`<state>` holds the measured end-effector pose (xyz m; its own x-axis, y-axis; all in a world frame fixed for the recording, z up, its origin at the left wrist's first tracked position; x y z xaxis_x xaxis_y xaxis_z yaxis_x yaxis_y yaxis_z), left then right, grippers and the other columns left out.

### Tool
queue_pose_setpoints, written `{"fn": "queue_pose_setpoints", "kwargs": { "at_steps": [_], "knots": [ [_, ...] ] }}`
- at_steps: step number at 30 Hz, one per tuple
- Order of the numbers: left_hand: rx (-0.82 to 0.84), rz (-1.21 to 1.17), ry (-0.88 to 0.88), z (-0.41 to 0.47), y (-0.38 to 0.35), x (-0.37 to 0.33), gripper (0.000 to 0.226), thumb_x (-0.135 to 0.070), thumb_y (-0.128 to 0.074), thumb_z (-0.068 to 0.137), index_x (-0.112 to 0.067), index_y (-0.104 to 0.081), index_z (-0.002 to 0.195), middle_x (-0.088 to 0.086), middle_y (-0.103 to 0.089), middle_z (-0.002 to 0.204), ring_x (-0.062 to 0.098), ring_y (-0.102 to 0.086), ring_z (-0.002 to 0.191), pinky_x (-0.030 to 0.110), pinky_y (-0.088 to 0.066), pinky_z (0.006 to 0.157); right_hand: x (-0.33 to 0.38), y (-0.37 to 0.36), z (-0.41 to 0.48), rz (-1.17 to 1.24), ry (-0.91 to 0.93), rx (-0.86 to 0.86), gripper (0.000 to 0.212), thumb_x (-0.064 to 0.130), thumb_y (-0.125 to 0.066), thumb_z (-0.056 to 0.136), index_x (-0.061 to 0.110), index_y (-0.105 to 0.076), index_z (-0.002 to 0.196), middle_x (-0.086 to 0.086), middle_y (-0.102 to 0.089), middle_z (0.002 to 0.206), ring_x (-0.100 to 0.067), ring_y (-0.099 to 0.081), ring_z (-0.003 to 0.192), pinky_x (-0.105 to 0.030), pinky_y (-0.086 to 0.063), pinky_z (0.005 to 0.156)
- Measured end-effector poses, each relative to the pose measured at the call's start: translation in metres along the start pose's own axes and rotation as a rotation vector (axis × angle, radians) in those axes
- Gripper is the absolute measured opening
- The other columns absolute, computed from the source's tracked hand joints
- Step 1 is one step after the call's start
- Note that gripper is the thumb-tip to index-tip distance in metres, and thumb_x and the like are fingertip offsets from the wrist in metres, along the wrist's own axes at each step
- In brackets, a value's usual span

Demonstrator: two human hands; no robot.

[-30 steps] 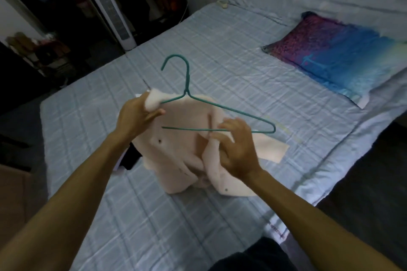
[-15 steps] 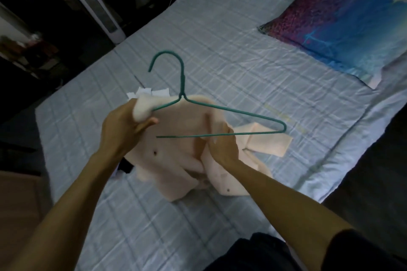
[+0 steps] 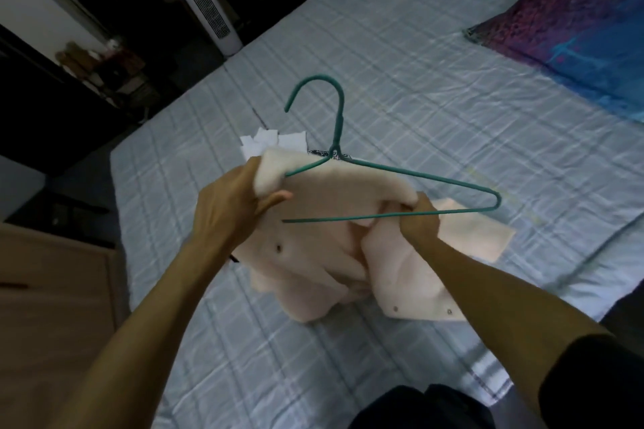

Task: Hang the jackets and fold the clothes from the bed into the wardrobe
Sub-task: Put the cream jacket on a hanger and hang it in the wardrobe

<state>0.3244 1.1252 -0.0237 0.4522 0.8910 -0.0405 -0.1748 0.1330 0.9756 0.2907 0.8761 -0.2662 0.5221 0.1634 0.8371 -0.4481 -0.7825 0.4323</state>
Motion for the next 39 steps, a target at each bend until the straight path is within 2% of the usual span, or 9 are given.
{"fn": "queue_pose_setpoints", "kwargs": {
  "at_steps": [2, 5, 9, 13, 18, 26, 33, 36, 39],
  "knots": [
    [0.060, 0.075, -0.010, -0.006, -0.005, 0.012, 0.098, -0.089, -0.012, 0.071, -0.016, -0.052, 0.122, 0.014, -0.067, 0.095, 0.037, -0.063, 0.079, 0.040, -0.049, 0.059, 0.006, 0.025, 0.003, -0.050, 0.108, -0.022, 0.017, 0.021, -0.055, 0.089, 0.016, -0.062, 0.103, -0.013, -0.066, 0.101, -0.033, -0.060, 0.100, -0.034, -0.042, 0.079],
    [0.081, 0.097, 0.009, -0.014, -0.013, 0.032, 0.090, -0.083, -0.021, 0.074, -0.017, -0.046, 0.130, 0.016, -0.066, 0.101, 0.038, -0.063, 0.084, 0.043, -0.050, 0.062, 0.029, 0.056, 0.008, -0.048, 0.225, -0.019, 0.012, 0.018, -0.049, 0.081, 0.017, -0.060, 0.082, -0.006, -0.062, 0.078, -0.030, -0.061, 0.083, -0.029, -0.039, 0.063],
    [-0.009, 0.059, 0.078, -0.020, -0.003, 0.051, 0.077, -0.073, -0.023, 0.079, -0.020, -0.042, 0.131, 0.018, -0.063, 0.100, 0.040, -0.060, 0.086, 0.043, -0.044, 0.064, 0.080, 0.091, 0.006, -0.147, 0.318, 0.054, 0.018, 0.025, -0.051, 0.076, 0.017, -0.066, 0.084, -0.008, -0.066, 0.088, -0.025, -0.060, 0.085, -0.027, -0.037, 0.064],
    [-0.057, 0.075, 0.110, -0.032, 0.013, 0.063, 0.056, -0.050, -0.046, 0.093, -0.016, -0.041, 0.137, 0.023, -0.059, 0.097, 0.041, -0.059, 0.085, 0.044, -0.042, 0.065, 0.120, 0.125, -0.006, -0.156, 0.348, 0.076, 0.016, 0.021, -0.070, 0.078, 0.021, -0.073, 0.093, -0.007, -0.071, 0.092, -0.020, -0.062, 0.086, -0.026, -0.041, 0.065],
    [-0.073, 0.130, 0.184, -0.046, 0.010, 0.052, 0.040, -0.021, -0.050, 0.095, -0.008, -0.043, 0.132, 0.026, -0.056, 0.090, 0.043, -0.057, 0.074, 0.048, -0.045, 0.061, 0.175, 0.140, -0.038, -0.188, 0.391, -0.126, 0.027, 0.023, -0.068, 0.071, 0.023, -0.073, 0.097, -0.002, -0.072, 0.092, -0.019, -0.064, 0.087, -0.025, -0.044, 0.067],
    [-0.133, 0.163, 0.283, -0.041, 0.038, 0.067, 0.031, -0.023, -0.045, 0.097, -0.012, -0.045, 0.126, 0.025, -0.057, 0.093, 0.042, -0.059, 0.078, 0.044, -0.040, 0.062, 0.228, 0.153, -0.100, -0.424, 0.501, -0.236, 0.039, 0.013, -0.060, 0.069, 0.021, -0.071, 0.105, -0.011, -0.070, 0.103, -0.032, -0.062, 0.099, -0.032, -0.048, 0.082],
    [-0.173, 0.159, 0.190, -0.025, 0.059, 0.010, 0.045, -0.040, -0.033, 0.098, -0.012, -0.040, 0.131, 0.014, -0.065, 0.097, 0.036, -0.063, 0.083, 0.037, -0.036, 0.061, 0.277, 0.104, -0.166, -0.086, 0.628, -0.135, 0.053, 0.024, -0.049, 0.067, 0.021, -0.065, 0.117, -0.001, -0.067, 0.115, -0.020, -0.059, 0.107, -0.019, -0.038, 0.084],
    [-0.313, 0.041, 0.251, -0.034, 0.067, 0.016, 0.047, -0.048, -0.033, 0.097, -0.012, -0.048, 0.123, 0.016, -0.065, 0.091, 0.037, -0.061, 0.077, 0.037, -0.034, 0.059, 0.289, 0.115, -0.181, 0.083, 0.714, -0.209, 0.048, 0.019, -0.052, 0.071, 0.022, -0.064, 0.118, 0.003, -0.065, 0.118, -0.015, -0.057, 0.109, -0.011, -0.032, 0.084],
    [-0.461, -0.131, 0.314, -0.038, 0.076, 0.029, 0.043, -0.045, -0.037, 0.097, -0.011, -0.055, 0.115, 0.015, -0.066, 0.086, 0.036, -0.060, 0.074, 0.037, -0.036, 0.059, 0.277, 0.096, -0.209, 0.014, 0.896, -0.136, 0.051, 0.018, -0.058, 0.080, 0.022, -0.055, 0.130, 0.001, -0.062, 0.125, -0.017, -0.055, 0.114, -0.018, -0.035, 0.094]
  ]
}}
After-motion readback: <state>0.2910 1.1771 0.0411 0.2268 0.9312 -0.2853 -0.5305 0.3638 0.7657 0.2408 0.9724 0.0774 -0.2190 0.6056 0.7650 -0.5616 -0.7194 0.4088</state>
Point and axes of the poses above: each hand's wrist, its own z-axis towards the middle knuckle, its own y-axis out of the back of the hand, x = y × z, the point moved 2 cm from there along z, towards the middle knuckle
